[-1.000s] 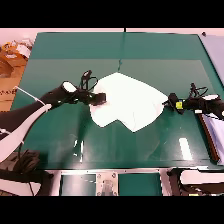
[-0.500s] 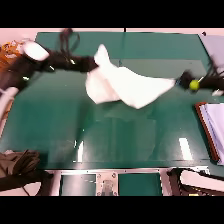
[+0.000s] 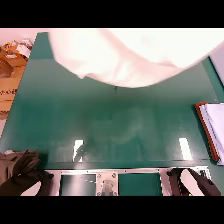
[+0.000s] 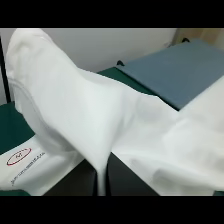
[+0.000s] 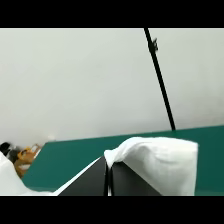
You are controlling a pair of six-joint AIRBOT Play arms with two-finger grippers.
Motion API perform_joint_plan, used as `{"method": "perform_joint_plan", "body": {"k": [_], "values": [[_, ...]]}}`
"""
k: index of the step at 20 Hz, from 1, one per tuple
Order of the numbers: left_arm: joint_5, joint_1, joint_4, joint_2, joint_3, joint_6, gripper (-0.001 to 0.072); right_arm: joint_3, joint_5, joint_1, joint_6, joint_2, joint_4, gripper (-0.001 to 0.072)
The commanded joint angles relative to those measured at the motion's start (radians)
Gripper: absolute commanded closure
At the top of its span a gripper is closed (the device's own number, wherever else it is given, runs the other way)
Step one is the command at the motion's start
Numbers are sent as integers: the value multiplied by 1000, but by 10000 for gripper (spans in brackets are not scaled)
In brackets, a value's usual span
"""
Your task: Fold the shirts.
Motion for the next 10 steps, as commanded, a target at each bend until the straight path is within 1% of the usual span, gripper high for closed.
{"method": "perform_joint_plan", "body": {"k": [1, 2, 3, 4, 6, 8, 9, 10], "values": [[-142, 1, 142, 66, 22, -122, 679, 46, 16, -37, 24, 90, -3, 697], [-201, 1, 172, 64, -3, -141, 679, 41, 54, -37, 24, 90, -3, 697], [-221, 1, 182, 64, -52, -148, 679, 21, 93, -36, 30, 90, -3, 697], [-212, 1, 180, 64, -126, -151, 679, -19, 117, -34, 37, 90, 1, 697], [-137, 0, 151, 62, -308, -151, 679, -147, 148, -17, 39, 90, 1, 697], [-25, 0, 93, 44, -525, -149, 679, -333, 150, 24, 30, 90, 1, 697], [29, -3, 57, 26, -634, -130, 679, -452, 132, 58, 5, 90, 1, 697], [84, -3, -5, 1, -739, -88, 679, -574, 99, 92, -13, 89, 1, 697]]}}
